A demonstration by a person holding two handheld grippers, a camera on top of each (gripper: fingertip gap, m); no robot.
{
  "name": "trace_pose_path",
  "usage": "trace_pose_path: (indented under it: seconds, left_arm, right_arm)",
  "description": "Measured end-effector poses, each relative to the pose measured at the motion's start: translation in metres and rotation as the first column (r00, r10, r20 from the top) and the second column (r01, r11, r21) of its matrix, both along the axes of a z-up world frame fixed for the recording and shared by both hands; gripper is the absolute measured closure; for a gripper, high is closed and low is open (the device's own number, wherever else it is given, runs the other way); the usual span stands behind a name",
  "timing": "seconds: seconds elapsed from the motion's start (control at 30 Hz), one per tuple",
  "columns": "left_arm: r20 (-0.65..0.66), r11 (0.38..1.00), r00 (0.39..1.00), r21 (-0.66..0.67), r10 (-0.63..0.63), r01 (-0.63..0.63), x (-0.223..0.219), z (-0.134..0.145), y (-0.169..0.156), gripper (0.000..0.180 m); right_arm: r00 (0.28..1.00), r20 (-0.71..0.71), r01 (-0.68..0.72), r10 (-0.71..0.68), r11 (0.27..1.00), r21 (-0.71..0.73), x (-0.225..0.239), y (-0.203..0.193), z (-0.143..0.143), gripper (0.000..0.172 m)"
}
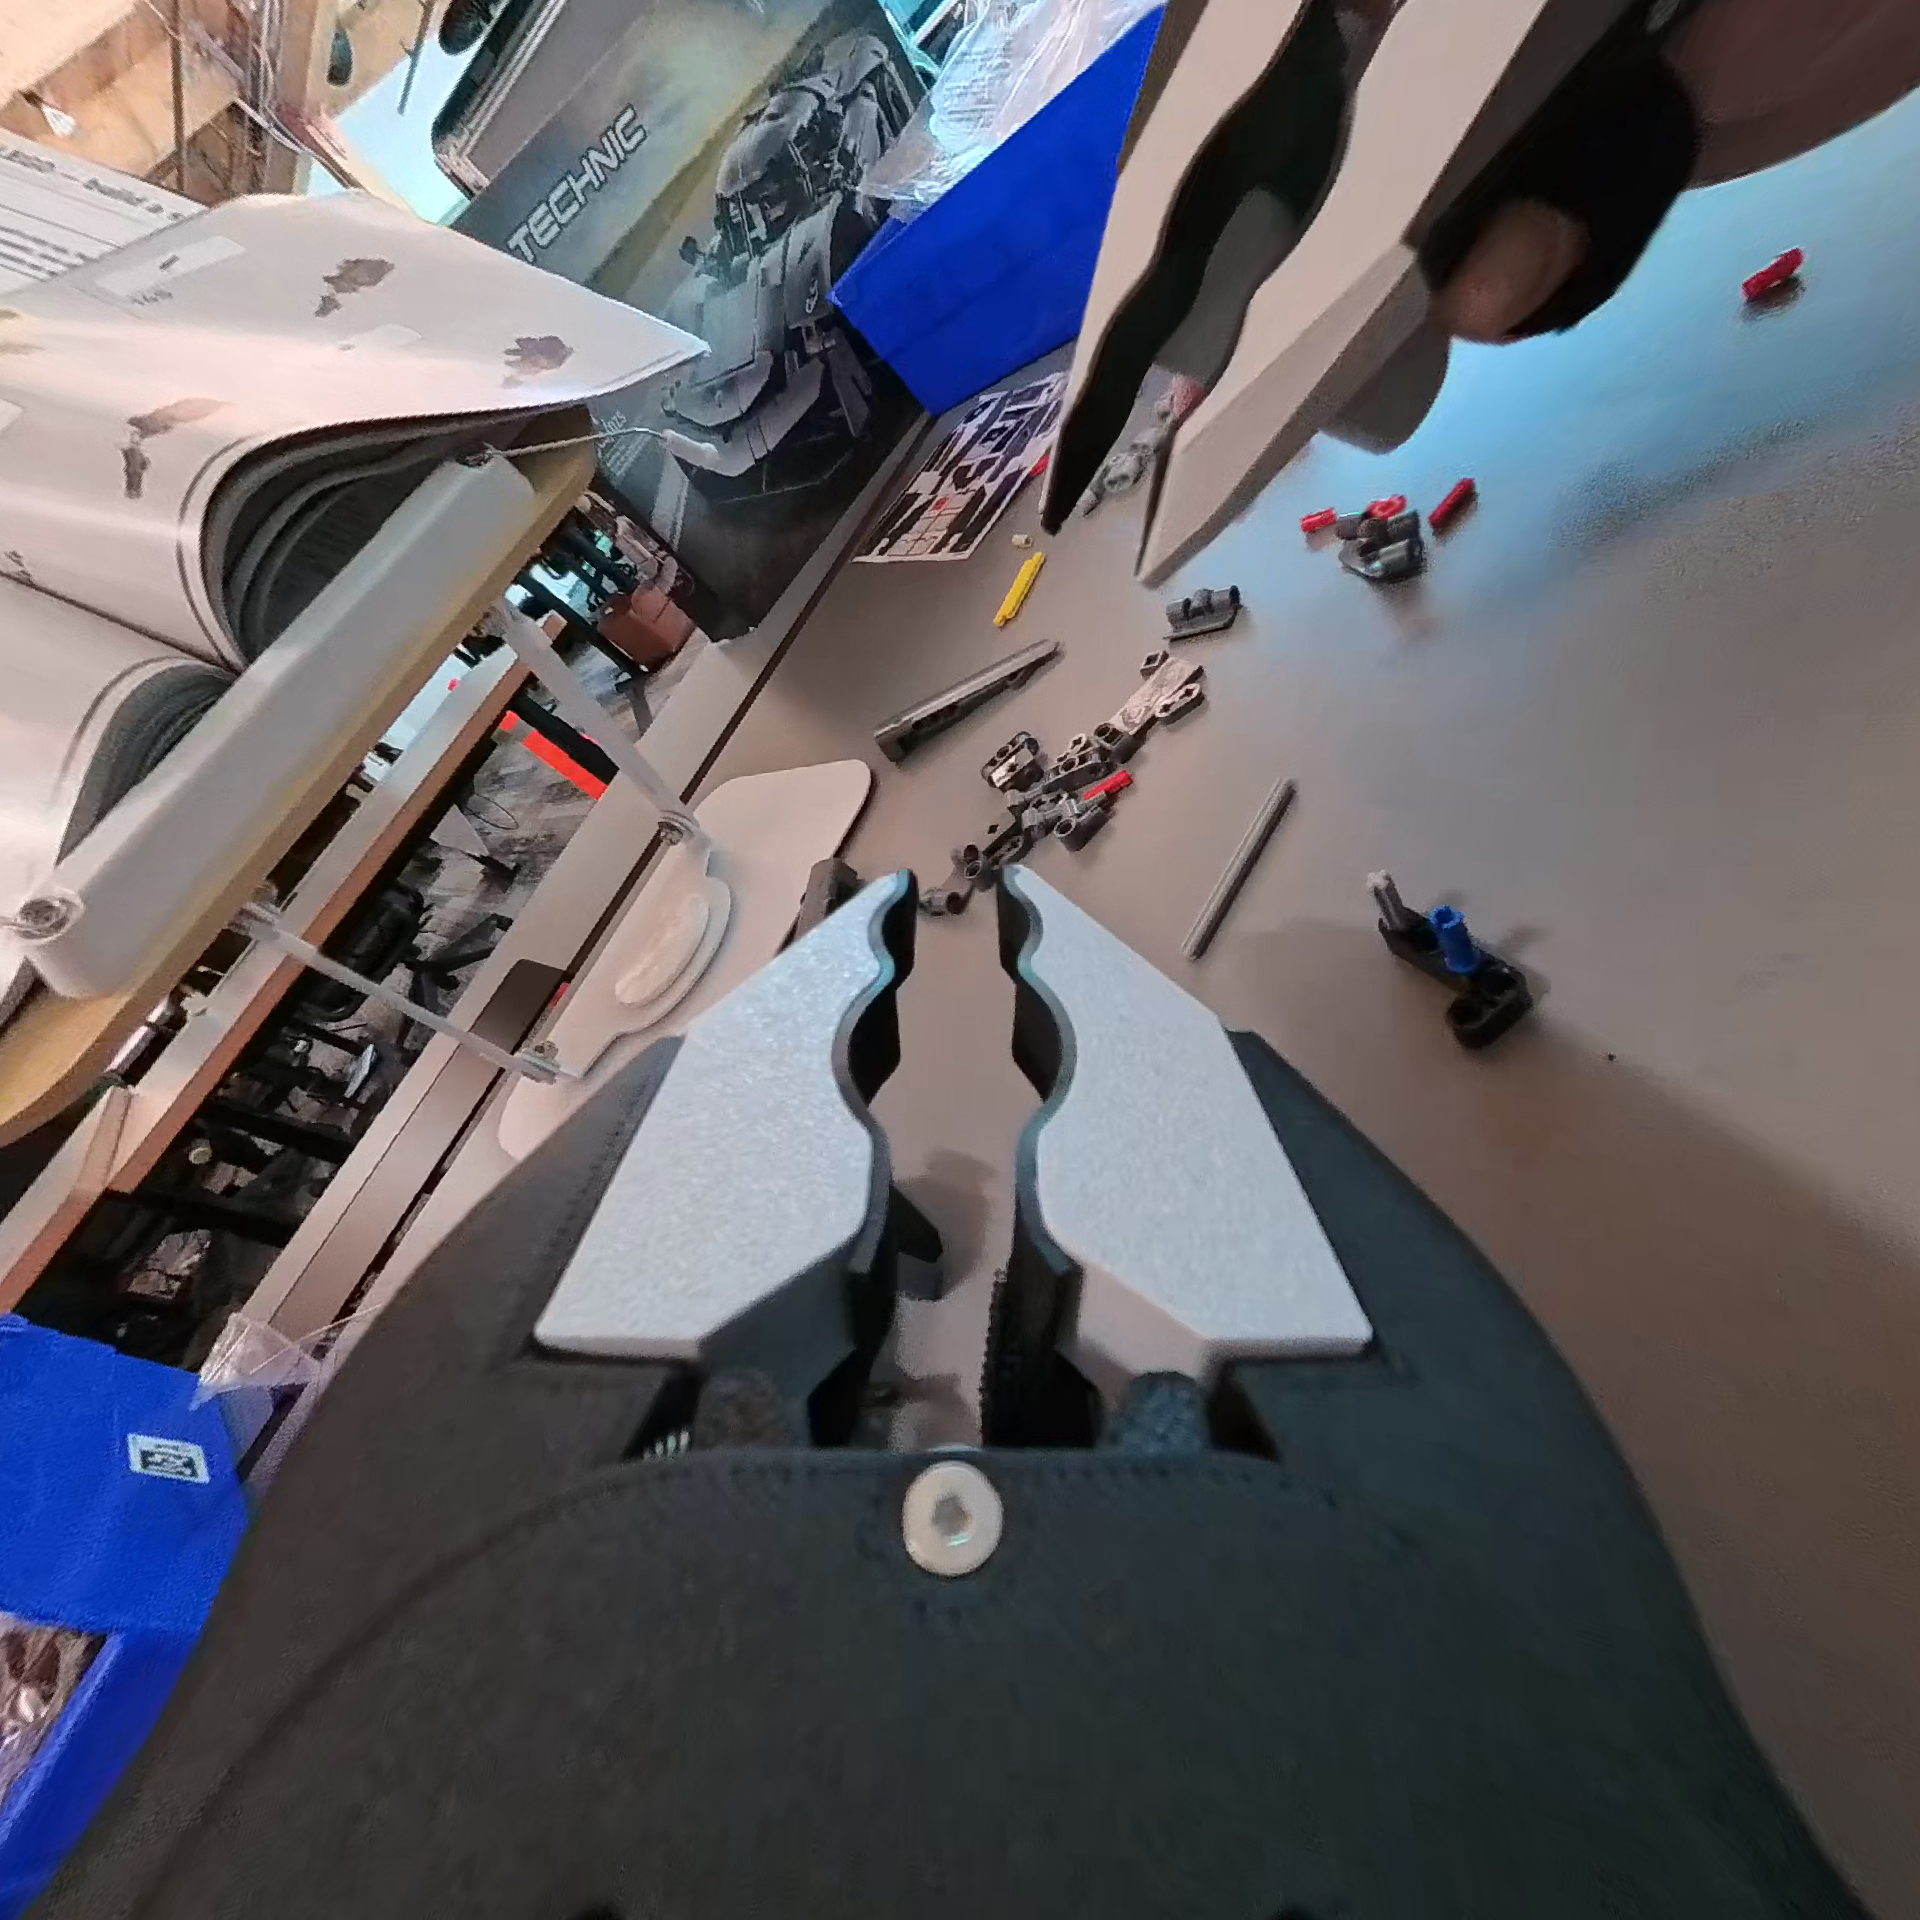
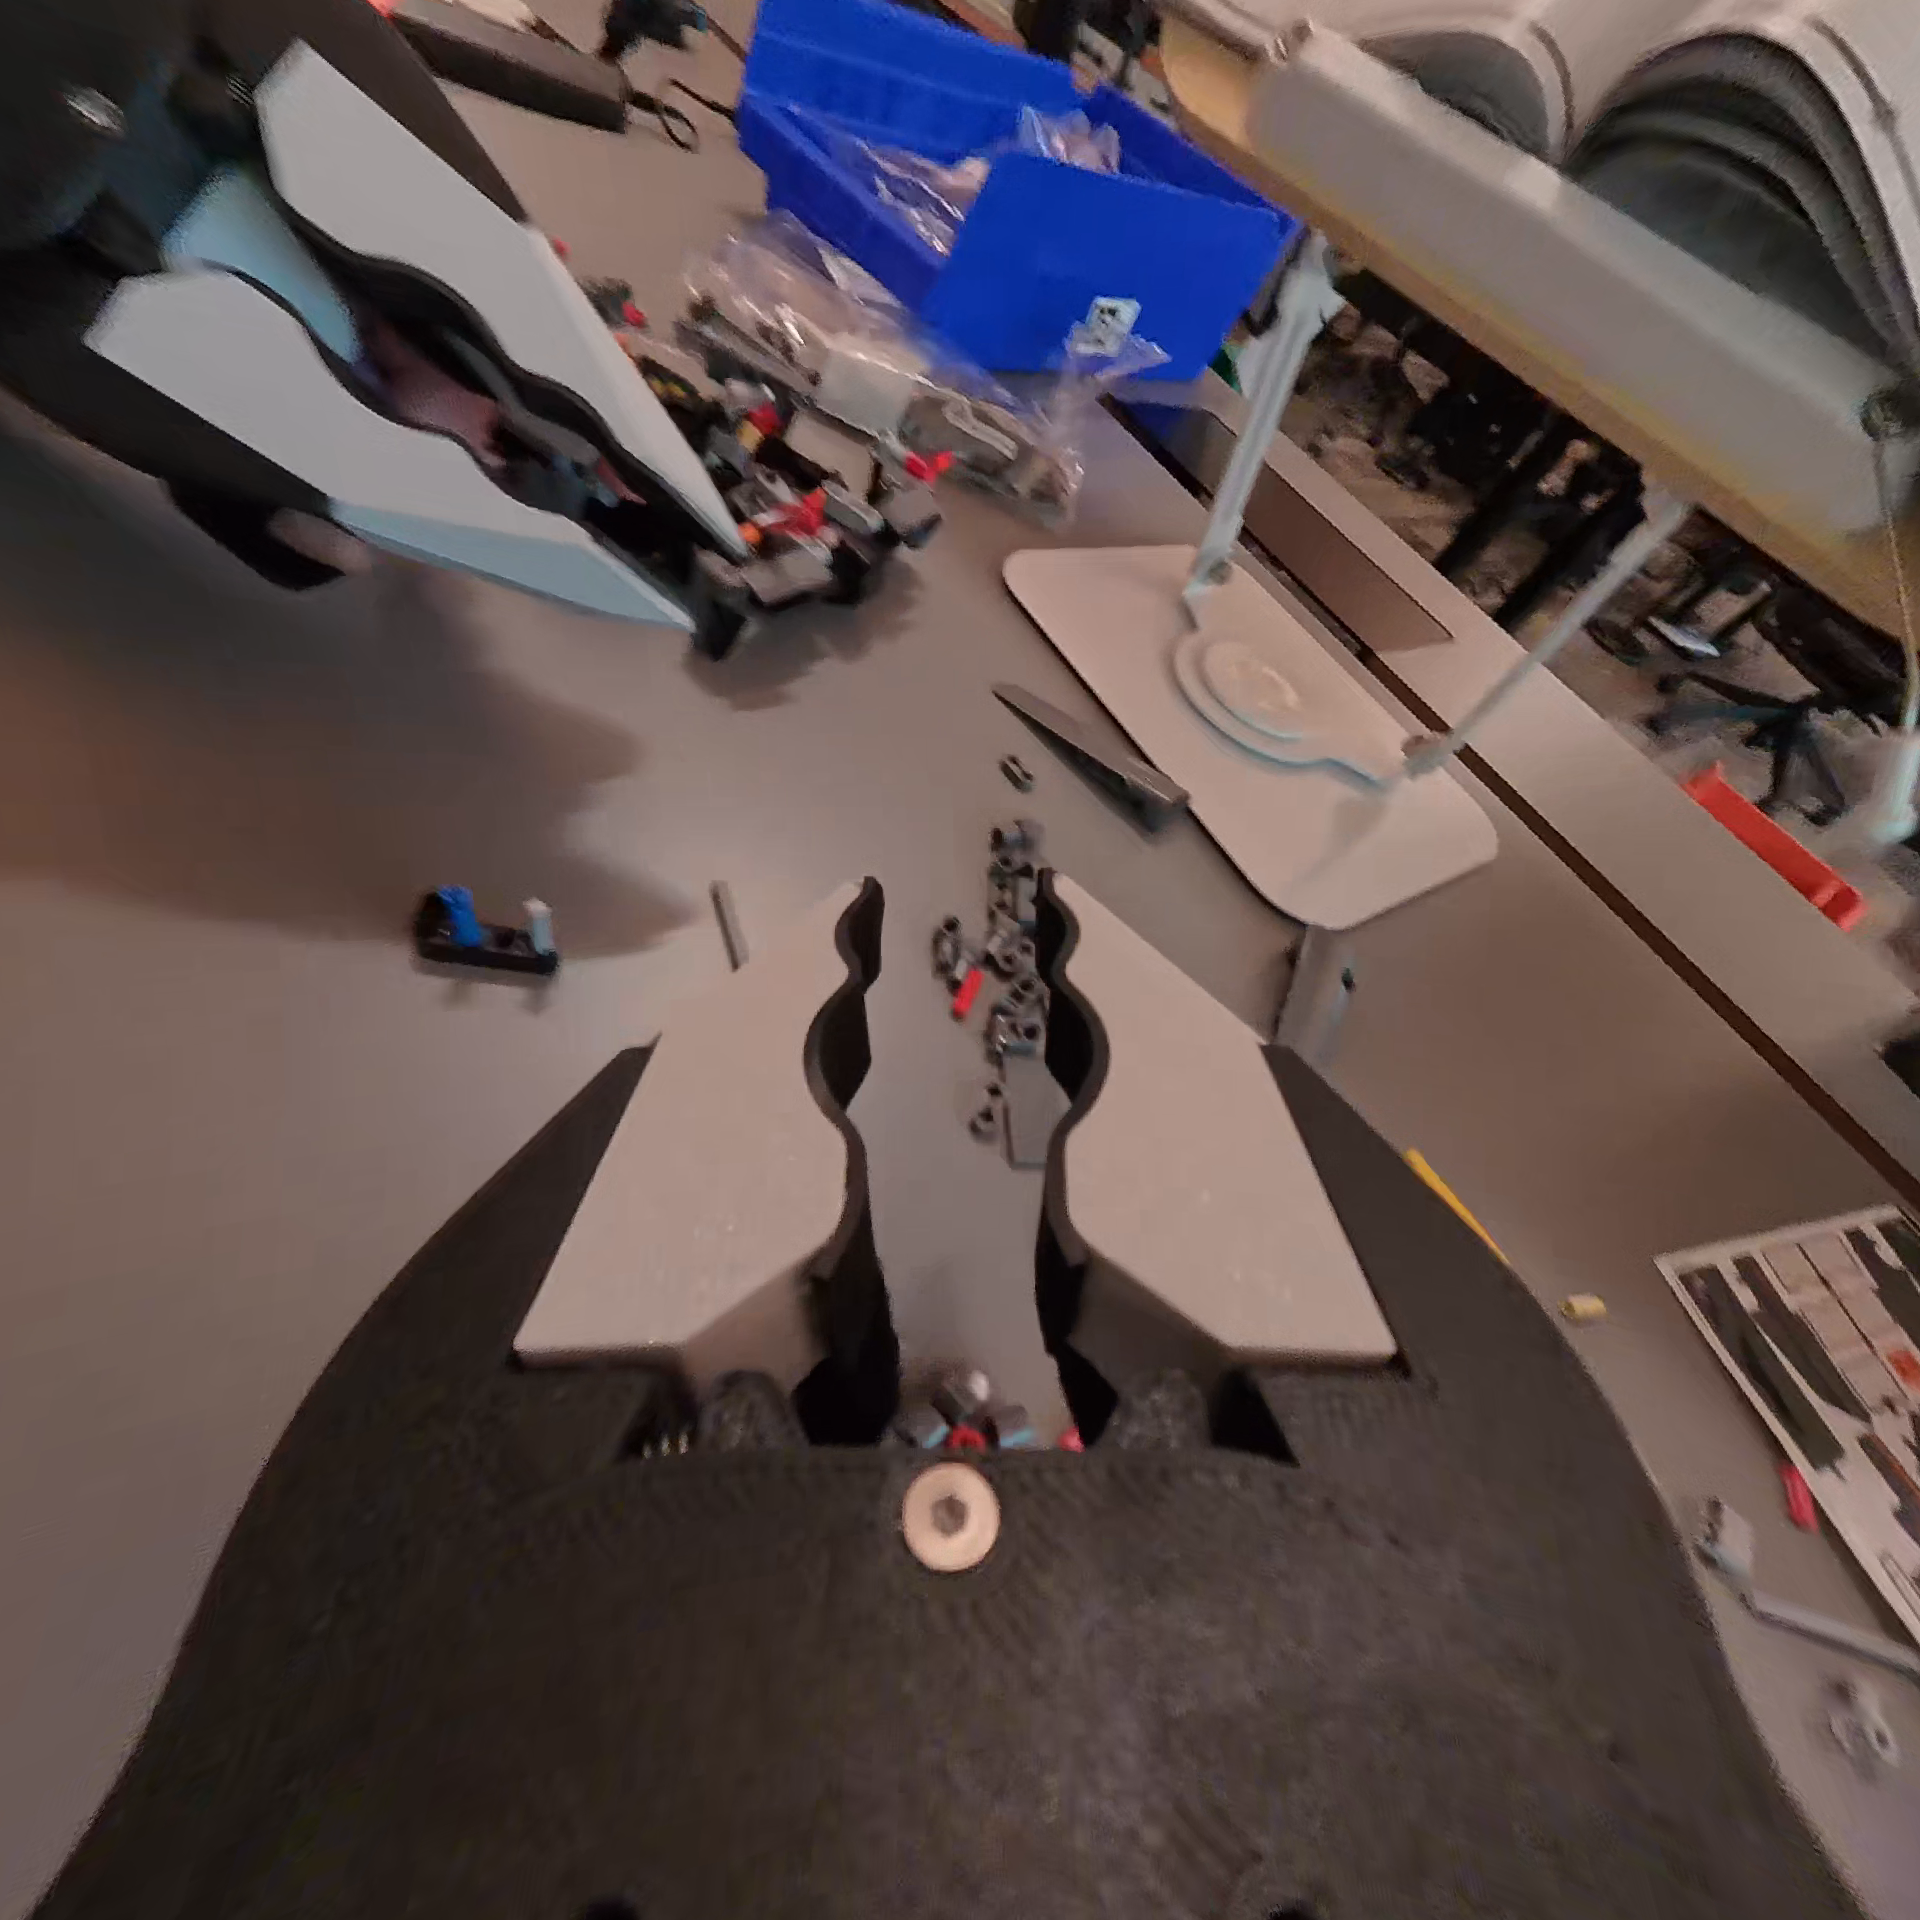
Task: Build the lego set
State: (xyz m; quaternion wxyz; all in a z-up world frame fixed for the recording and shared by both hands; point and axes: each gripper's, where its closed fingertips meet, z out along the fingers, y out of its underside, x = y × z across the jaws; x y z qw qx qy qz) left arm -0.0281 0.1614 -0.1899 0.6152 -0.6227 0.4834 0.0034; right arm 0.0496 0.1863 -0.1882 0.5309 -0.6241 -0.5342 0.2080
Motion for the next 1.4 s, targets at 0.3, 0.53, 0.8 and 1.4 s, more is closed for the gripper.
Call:
trace_pose_path:
  seconds: [0.3,0.53,0.8,1.4]
  left_arm:
    - [-0.019,1.000,0.999,0.013,-0.027,0.027,0.006,-0.001,-0.005,0.167]
    - [-0.038,0.998,0.998,0.047,-0.043,0.045,0.008,0.004,-0.010,0.168]
    - [-0.055,0.996,0.997,0.069,-0.058,0.061,0.010,0.006,-0.014,0.168]
    - [-0.056,0.998,0.997,0.020,-0.054,0.055,0.009,-0.006,-0.008,0.168]
  right_arm:
    - [0.994,0.039,0.095,-0.104,0.978,0.185,0.010,0.017,0.001,0.144]
    - [0.992,0.057,0.101,-0.117,0.968,0.228,0.008,0.017,-0.002,0.145]
    - [0.987,0.077,0.114,-0.140,0.955,0.273,0.006,0.017,-0.001,0.145]
    - [0.986,0.094,0.105,-0.141,0.943,0.316,0.007,0.014,0.003,0.147]
